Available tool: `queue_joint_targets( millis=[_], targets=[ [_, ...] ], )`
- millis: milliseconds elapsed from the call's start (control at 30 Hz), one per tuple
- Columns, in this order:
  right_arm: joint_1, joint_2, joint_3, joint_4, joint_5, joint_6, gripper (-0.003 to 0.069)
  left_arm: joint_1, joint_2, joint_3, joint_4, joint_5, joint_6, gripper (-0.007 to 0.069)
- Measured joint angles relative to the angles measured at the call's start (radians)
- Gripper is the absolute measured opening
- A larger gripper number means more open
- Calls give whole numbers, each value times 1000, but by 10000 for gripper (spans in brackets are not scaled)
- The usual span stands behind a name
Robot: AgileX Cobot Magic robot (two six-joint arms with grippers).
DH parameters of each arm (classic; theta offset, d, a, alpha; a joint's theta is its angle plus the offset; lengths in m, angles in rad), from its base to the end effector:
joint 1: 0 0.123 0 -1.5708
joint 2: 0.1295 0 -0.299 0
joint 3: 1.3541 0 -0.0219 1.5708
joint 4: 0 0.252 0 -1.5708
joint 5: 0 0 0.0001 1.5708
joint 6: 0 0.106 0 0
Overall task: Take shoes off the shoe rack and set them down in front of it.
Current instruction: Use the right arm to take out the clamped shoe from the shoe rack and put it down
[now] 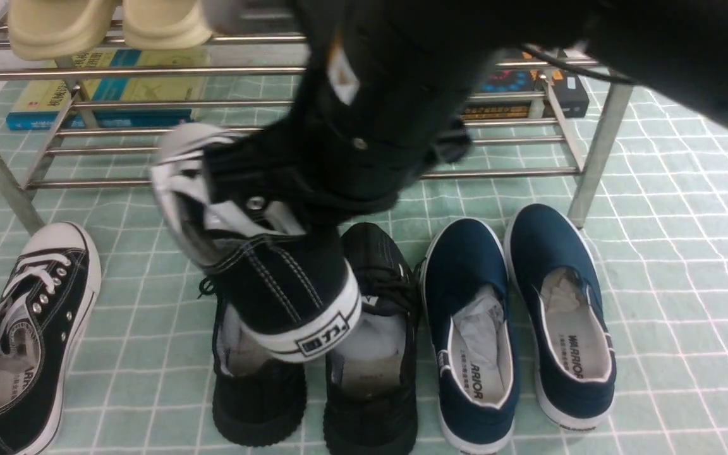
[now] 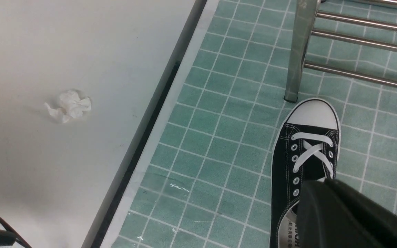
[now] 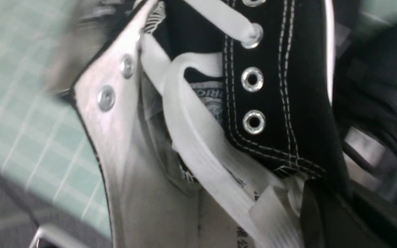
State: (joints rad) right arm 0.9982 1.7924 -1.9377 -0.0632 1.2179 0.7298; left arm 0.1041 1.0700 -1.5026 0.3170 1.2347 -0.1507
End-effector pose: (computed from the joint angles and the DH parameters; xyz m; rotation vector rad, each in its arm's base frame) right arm 0.2228 0.3340 0.3949 -0.3610 2.6345 0.5524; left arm 0.1727 0.0494 0.4806 -0.3231 2.2358 0.3710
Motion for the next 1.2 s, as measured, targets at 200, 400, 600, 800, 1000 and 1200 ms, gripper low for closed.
queue_joint_targets(
  millis=[200,400,600,800,1000,1200],
  targets=[
    [-1,98,75,31,-286,162,31,0,0,0,0,0,-6,17],
    [1,218,66,41,-431,267,31,0,0,0,0,0,-6,19],
    [1,265,60,36,-541,352,31,0,0,0,0,0,-30,20],
    [15,307,57,37,-596,397,31,0,0,0,0,0,-36,27],
    [24,342,56,40,-638,436,31,0,0,0,0,0,-54,33],
    [29,394,56,40,-649,454,34,0,0,0,0,0,-55,36]
  ],
)
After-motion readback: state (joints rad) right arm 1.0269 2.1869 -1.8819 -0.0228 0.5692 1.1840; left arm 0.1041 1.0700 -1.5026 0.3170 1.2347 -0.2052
